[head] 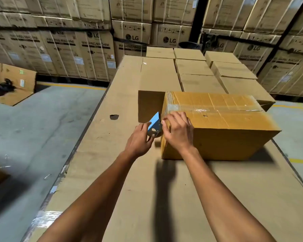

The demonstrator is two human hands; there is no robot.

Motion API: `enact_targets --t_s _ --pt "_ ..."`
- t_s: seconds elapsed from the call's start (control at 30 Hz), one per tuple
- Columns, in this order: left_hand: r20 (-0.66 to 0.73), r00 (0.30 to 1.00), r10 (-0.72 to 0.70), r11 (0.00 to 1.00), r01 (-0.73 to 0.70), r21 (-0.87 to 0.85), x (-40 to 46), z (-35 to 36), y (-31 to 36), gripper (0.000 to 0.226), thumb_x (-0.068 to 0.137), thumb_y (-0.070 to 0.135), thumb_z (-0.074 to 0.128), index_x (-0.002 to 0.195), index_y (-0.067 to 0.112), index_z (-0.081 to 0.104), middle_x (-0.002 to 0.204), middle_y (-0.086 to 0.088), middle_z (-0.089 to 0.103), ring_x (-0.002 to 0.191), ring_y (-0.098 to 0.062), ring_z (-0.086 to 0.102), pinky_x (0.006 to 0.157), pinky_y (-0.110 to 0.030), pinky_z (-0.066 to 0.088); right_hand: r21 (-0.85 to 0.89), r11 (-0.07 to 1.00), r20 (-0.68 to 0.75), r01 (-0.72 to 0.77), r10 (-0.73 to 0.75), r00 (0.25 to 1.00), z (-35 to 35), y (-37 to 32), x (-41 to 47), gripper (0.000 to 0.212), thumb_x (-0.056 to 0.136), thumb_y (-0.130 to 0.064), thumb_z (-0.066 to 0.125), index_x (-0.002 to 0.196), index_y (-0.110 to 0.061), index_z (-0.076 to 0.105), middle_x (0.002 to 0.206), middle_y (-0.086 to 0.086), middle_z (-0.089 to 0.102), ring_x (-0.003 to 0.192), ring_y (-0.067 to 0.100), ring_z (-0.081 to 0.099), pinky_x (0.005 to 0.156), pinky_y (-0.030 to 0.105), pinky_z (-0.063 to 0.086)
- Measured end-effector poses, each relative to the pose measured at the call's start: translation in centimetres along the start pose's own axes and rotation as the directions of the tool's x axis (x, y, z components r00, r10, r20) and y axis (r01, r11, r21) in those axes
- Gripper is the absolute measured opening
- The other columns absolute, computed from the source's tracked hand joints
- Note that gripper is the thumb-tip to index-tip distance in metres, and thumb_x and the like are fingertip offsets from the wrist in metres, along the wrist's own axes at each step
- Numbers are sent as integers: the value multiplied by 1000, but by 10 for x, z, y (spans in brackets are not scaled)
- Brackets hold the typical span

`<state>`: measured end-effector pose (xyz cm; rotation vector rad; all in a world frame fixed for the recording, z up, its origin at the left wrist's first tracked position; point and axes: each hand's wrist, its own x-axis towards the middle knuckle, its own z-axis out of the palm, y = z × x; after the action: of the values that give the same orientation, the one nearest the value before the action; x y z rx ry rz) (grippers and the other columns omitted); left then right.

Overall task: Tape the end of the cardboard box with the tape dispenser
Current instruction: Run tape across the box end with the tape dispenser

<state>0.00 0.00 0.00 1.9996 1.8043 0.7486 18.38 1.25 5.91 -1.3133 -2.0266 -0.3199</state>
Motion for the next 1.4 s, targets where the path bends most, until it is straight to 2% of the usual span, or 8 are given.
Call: enact_targets --t_s 0.17,0.3,0.4,0.6,0.73,0.93,1.23,1.4 --pt "43 998 38 999 -38 7 34 -3 -4 65 112 37 70 167 15 43 163 -11 53 147 -31 54 117 -52 59 -73 980 168 -186 195 966 16 16 43 34 100 -35 62 132 -22 63 134 4 65 124 22 57 103 42 48" --pt "88 993 75 997 -74 -10 54 2 -16 71 108 34 78 167 16 43 169 -10 49 152 -31 52 121 -49 57 -151 925 318 -350 380 869 35 26 62 53 103 -43 57 152 -25 47 160 7 47 148 26 43 122 52 34" --pt "101 991 83 995 -77 -63 68 7 -26 73 105 35 81 166 19 45 172 -10 48 155 -32 49 125 -50 54 -166 898 409 -408 439 800 47 34 72 56 108 -45 45 161 -29 35 172 7 32 158 27 29 129 57 22" --pt "132 980 151 975 -126 -181 85 17 -46 62 110 47 73 160 20 48 163 -10 57 143 -31 57 119 -52 56 -218 846 501 -486 525 688 62 41 85 77 104 -68 36 169 -32 17 179 0 9 165 22 5 130 57 2" --pt "147 970 193 950 -147 -277 94 23 -59 63 110 50 70 161 19 48 156 -10 61 135 -28 64 113 -50 61 -265 820 506 -508 566 651 67 41 90 79 103 -69 36 170 -33 13 179 -2 2 165 21 0 131 55 -1" --pt "157 959 236 918 -166 -361 103 36 -70 59 112 51 67 161 22 47 154 -10 55 130 -27 66 106 -45 65 -291 803 504 -521 591 630 72 44 93 82 101 -71 39 169 -35 12 179 -3 -3 165 19 -3 130 55 0" --pt "172 949 263 918 -192 -347 108 43 -73 53 114 54 60 162 33 49 154 -7 53 133 -29 65 108 -55 65 -287 786 504 -547 610 612 75 45 97 80 101 -69 43 169 -37 13 179 -6 -3 165 18 -4 131 55 -1" --pt "145 940 308 921 -256 -295 108 40 -73 44 117 48 59 159 35 55 157 -6 59 133 -31 65 108 -59 62 -295 785 504 -545 612 609 77 45 97 80 101 -68 44 169 -37 14 179 -6 -2 165 18 -3 131 55 1"
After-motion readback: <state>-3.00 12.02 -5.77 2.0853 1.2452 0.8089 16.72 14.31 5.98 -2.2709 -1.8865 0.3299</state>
